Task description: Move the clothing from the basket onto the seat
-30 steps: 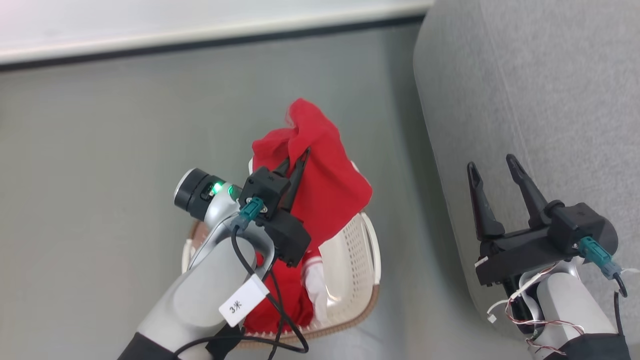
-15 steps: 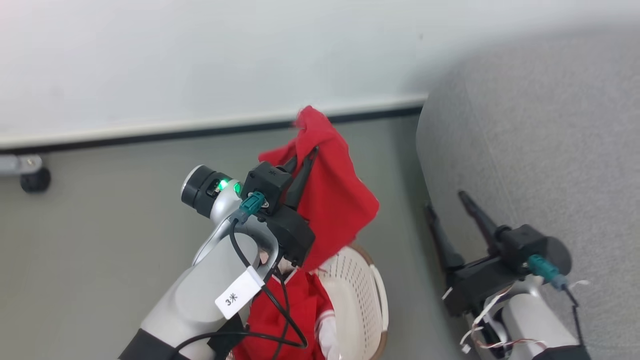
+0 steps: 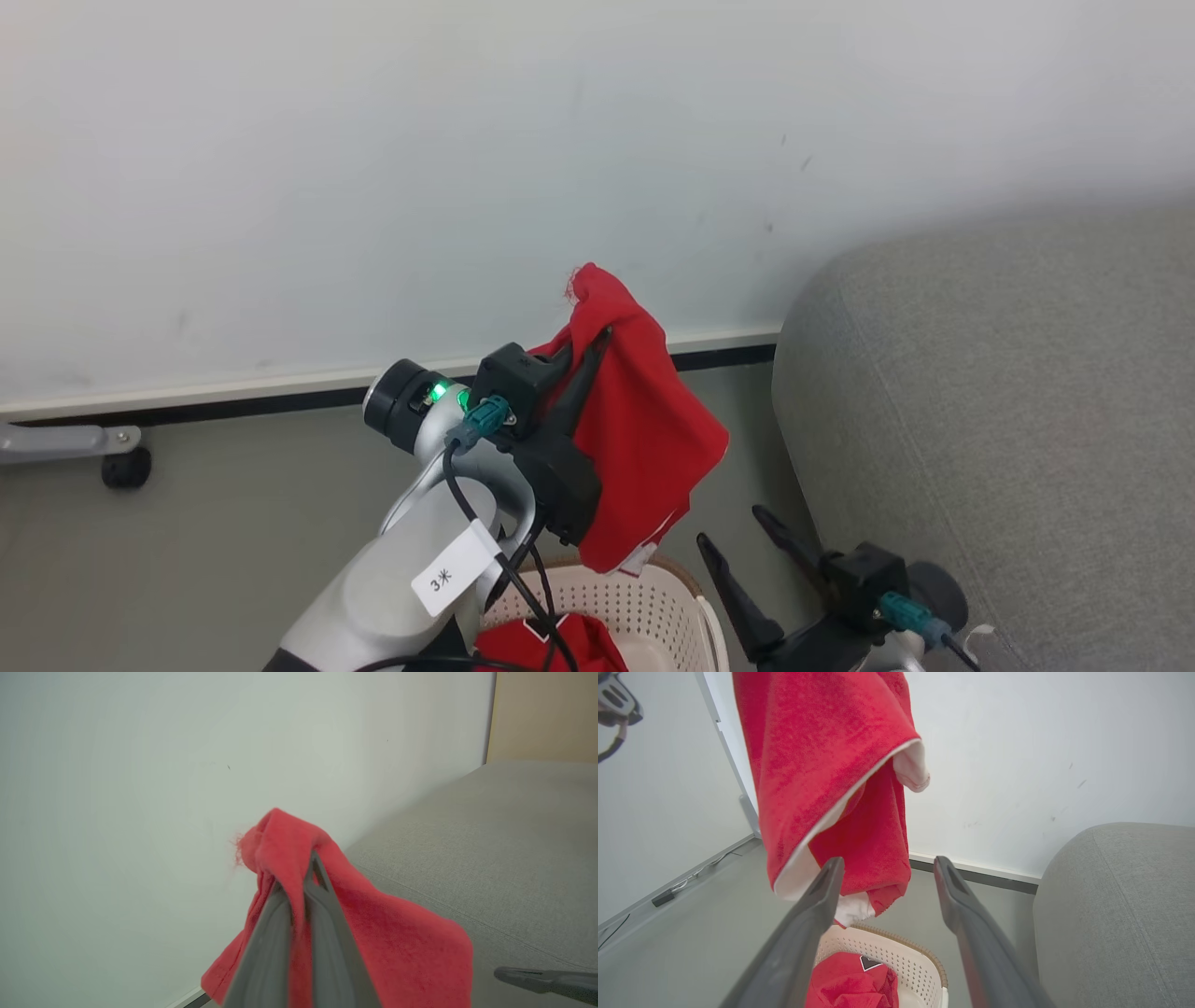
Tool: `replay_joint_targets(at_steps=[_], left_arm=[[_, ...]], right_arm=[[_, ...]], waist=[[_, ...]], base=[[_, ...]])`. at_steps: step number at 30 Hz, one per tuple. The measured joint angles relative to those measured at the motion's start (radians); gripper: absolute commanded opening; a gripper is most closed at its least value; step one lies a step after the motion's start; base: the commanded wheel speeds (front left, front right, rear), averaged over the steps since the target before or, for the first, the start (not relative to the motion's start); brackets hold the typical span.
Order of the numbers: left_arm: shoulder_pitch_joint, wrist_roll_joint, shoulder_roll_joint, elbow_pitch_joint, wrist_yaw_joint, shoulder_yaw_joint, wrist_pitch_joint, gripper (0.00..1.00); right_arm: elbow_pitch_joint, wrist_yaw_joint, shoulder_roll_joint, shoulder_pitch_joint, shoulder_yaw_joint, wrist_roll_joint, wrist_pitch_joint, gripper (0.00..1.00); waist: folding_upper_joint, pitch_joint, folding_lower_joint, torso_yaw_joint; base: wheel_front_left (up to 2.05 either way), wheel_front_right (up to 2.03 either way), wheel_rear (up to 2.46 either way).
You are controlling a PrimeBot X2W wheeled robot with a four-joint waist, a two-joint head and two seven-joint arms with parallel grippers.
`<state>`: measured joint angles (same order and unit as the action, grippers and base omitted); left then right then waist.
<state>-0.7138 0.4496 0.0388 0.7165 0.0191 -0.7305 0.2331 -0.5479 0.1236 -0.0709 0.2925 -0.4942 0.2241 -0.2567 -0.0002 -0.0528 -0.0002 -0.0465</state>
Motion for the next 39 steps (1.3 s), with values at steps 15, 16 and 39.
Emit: replay_joint_targets(at_steps=[15,16,39], left_arm=[[0.052,0.05,0.0,-0.068,-0.023,-0.029,-0.054,0.0],[0.054,0.05,0.0,-0.072,-0.027,-0.03,-0.056,0.0],[0.062,0.068,0.0,-0.139,-0.054,-0.065,-0.109,0.0]], right_arm=[[0.02,0.0,0.003,-0.024,-0.203,0.096,0.0,1.0],[0.021,0.0,0.003,-0.024,-0.213,0.102,0.0,1.0],[-0.067,0.0,0.002,0.09,-0.315,0.173,0.0,0.53]], waist=[[0.0,-0.11,0.0002,0.021],[0.0,-0.11,0.0002,0.022],[0.0001,-0.093,0.0002,0.031]], base=[[0.0,0.0,0.0],[0.0,0.0,0.0],[0.0,0.0,0.0]])
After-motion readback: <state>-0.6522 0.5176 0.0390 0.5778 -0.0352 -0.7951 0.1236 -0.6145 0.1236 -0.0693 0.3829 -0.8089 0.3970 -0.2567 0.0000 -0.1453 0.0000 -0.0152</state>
